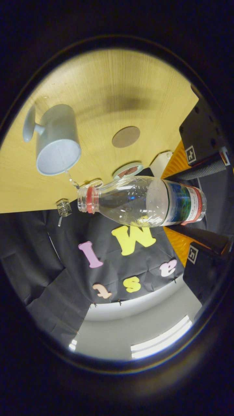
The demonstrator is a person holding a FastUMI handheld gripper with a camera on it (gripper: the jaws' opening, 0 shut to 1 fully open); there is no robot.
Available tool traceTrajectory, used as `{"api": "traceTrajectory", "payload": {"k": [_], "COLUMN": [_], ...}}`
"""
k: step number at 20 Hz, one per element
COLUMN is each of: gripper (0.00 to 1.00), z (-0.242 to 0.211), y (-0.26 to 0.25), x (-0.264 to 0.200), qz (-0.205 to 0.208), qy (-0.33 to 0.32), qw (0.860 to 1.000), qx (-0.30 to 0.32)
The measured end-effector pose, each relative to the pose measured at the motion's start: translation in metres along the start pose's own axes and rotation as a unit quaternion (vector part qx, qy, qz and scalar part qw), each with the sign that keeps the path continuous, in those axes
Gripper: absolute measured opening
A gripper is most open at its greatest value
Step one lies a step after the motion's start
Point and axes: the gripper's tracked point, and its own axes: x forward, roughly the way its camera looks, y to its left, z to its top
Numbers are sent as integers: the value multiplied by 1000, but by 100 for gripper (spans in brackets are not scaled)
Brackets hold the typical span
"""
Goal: Take the bottle from table, then pour the juice into the cup, finally place the bottle on the coaster
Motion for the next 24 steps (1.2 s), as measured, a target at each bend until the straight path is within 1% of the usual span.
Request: {"api": "traceTrajectory", "payload": {"k": [14,24], "gripper": [75,75], "z": [2,6], "y": [14,25], "x": [2,0], "qz": [-2,5], "qy": [-8,-8], "qw": [999,997], "qx": [42,76]}}
